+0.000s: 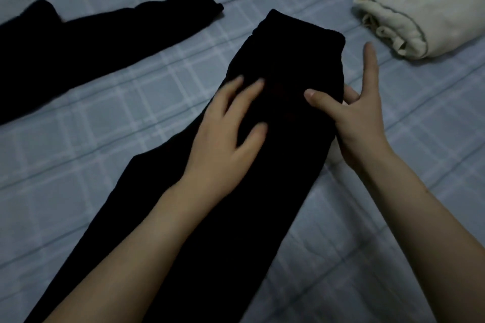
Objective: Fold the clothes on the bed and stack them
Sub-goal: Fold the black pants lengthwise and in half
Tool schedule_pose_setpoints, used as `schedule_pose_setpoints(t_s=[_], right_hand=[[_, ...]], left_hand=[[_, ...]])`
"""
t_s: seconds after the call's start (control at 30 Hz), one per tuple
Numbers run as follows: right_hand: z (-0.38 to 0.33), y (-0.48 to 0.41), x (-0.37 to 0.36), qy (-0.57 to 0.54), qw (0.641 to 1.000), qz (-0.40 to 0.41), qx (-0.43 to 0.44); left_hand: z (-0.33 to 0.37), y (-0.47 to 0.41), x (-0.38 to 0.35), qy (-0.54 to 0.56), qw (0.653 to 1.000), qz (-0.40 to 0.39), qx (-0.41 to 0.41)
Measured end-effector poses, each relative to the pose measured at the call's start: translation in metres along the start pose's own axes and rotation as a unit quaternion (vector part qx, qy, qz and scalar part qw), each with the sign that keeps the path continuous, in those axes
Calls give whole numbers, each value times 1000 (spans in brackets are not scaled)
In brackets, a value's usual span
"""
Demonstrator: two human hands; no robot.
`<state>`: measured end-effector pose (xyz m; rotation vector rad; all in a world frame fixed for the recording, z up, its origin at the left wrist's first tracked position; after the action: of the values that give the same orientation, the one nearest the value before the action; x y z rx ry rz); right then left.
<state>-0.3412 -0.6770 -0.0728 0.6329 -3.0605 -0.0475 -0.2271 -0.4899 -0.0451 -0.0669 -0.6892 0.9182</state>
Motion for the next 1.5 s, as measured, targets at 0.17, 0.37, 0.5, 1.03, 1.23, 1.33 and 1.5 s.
schedule_pose_setpoints(t_s=[0.17,0.37,0.5,1.03,1.23,1.33,1.5], right_hand=[[-36,29,-31,40,996,-79,26],[-67,86,-70,132,973,-135,131],[-77,147,-100,180,944,-191,202],[-49,331,-166,186,963,-187,62],[-43,423,-171,271,921,-241,142],[-6,462,-168,349,874,-309,137],[33,488,-168,420,827,-340,156]], left_hand=[[36,-70,20,172,976,34,129],[21,-66,74,193,950,51,239],[4,-38,123,175,942,70,276],[-46,173,273,256,935,48,240],[-70,304,302,346,877,156,294],[-84,378,290,353,829,206,381],[-99,430,274,302,795,271,452]])
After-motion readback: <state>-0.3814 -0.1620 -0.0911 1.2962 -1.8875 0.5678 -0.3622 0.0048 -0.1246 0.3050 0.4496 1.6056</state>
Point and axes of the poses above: each hand's wrist, its own y-axis away from the middle knuckle, its own x-axis out of the back of the hand, z = x × y, the point moved 8 cm from there along -y, towards the middle knuckle, and after that the axes turned 13 degrees about z, right-handed, at the moved point
